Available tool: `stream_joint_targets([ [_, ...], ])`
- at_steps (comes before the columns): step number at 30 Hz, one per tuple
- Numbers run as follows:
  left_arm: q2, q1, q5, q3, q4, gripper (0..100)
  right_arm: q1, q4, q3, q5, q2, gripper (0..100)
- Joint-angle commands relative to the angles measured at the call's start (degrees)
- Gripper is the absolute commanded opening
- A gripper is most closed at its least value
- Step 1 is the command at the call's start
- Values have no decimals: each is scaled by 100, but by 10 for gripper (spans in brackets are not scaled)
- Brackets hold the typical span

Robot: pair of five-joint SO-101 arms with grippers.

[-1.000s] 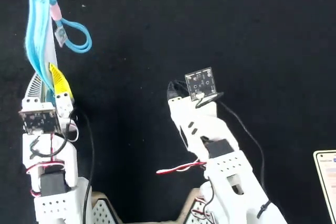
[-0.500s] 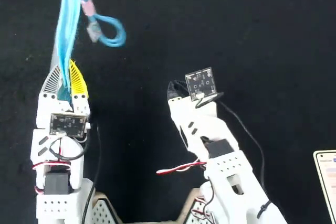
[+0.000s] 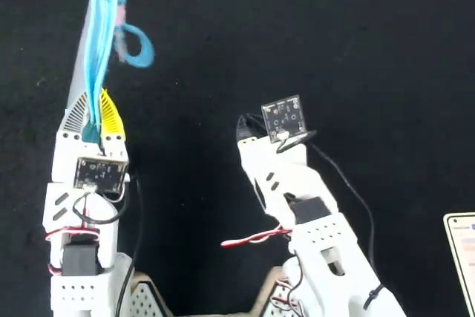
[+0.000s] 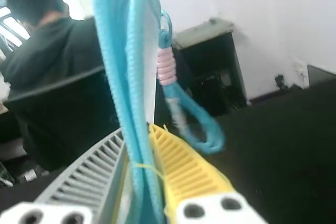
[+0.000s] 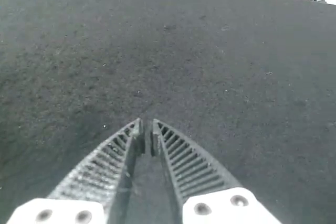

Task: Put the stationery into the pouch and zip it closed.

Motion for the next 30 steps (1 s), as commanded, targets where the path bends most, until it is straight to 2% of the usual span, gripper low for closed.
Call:
stream_joint_targets([
  [1, -26, 101, -53, -453, 308, 30, -88, -149, -22, 70, -4, 18],
  [4, 123, 110, 44, -400, 457, 30, -88, -149, -22, 70, -4, 18],
  [7, 484, 110, 703, -409, 730, 30, -88, -149, -22, 70, -4, 18],
  [12, 1222, 119, 1213, -532, 554, 30, -88, -149, -22, 70, -4, 18],
  [26, 2611, 110, 1196, -2035, 369, 30, -88, -149, -31, 70, -4, 18],
  [30, 3015, 145, 1187, -2105, 176, 30, -88, -149, -40, 70, -4, 18],
])
